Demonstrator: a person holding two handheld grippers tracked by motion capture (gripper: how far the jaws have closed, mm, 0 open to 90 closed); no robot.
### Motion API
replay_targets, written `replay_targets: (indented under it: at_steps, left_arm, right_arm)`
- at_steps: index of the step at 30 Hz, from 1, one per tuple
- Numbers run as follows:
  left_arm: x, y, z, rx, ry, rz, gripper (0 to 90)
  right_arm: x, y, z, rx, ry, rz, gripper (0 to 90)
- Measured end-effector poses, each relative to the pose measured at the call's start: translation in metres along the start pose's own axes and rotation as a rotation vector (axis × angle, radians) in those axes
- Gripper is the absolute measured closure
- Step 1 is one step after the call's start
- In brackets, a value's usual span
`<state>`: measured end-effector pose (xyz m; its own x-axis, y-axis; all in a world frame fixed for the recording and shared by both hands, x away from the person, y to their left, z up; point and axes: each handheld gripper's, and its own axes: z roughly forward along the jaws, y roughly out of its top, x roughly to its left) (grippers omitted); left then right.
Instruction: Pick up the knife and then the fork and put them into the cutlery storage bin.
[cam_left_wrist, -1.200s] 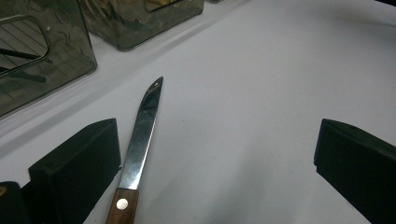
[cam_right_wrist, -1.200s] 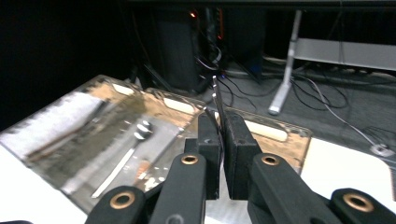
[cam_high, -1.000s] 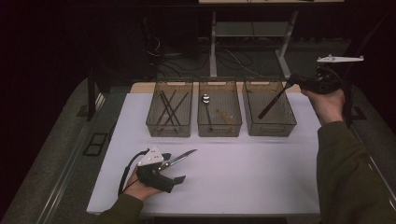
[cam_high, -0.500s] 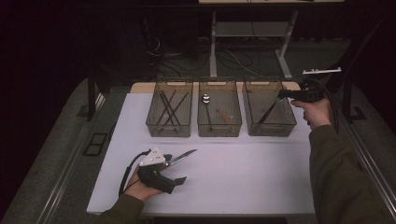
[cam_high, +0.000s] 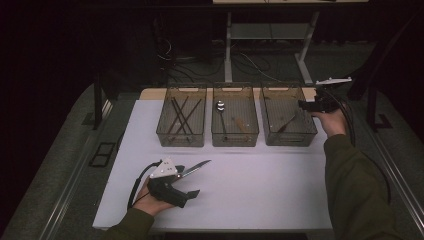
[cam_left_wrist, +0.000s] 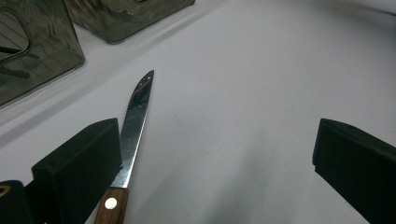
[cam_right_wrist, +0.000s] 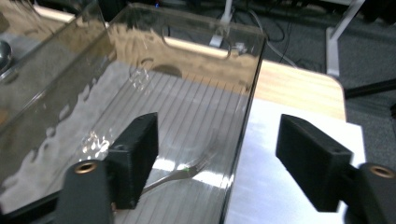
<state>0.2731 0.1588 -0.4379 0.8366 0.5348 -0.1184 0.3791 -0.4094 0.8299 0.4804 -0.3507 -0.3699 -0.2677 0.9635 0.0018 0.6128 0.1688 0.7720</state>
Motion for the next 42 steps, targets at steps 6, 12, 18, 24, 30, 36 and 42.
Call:
replay_targets:
  at_steps: [6,12,18,24,30,36,42]
  left_arm:
    - [-0.001,0.0,0.0,0.001,0.005,-0.002,0.2]
    - [0.0,0.0,-0.002,0.0,0.011,-0.001,0.2]
    - [-0.001,0.0,-0.001,0.002,0.014,-0.011,0.4]
    - [-0.001,0.001,-0.003,0.007,0.016,-0.008,0.9]
    - [0.002,0.001,-0.006,0.017,0.021,-0.007,2.4]
    - [0.004,0.001,-0.008,0.022,0.027,-0.008,3.3]
    - [0.006,0.002,-0.01,0.024,0.035,-0.002,6.5]
  right_arm:
    - [0.0,-0.004,-0.009,-0.039,0.088,0.045,23.1]
    - [0.013,-0.01,-0.021,-0.063,0.174,0.019,19.7]
    - [0.027,-0.021,-0.04,-0.095,0.229,0.02,17.5]
    - [0.051,-0.036,-0.061,-0.105,0.252,-0.045,14.6]
    - [0.072,-0.055,-0.072,-0.112,0.271,-0.086,14.6]
    - [0.088,-0.079,-0.079,-0.124,0.309,-0.078,14.6]
    - [0.102,-0.111,-0.085,-0.109,0.329,-0.084,14.6]
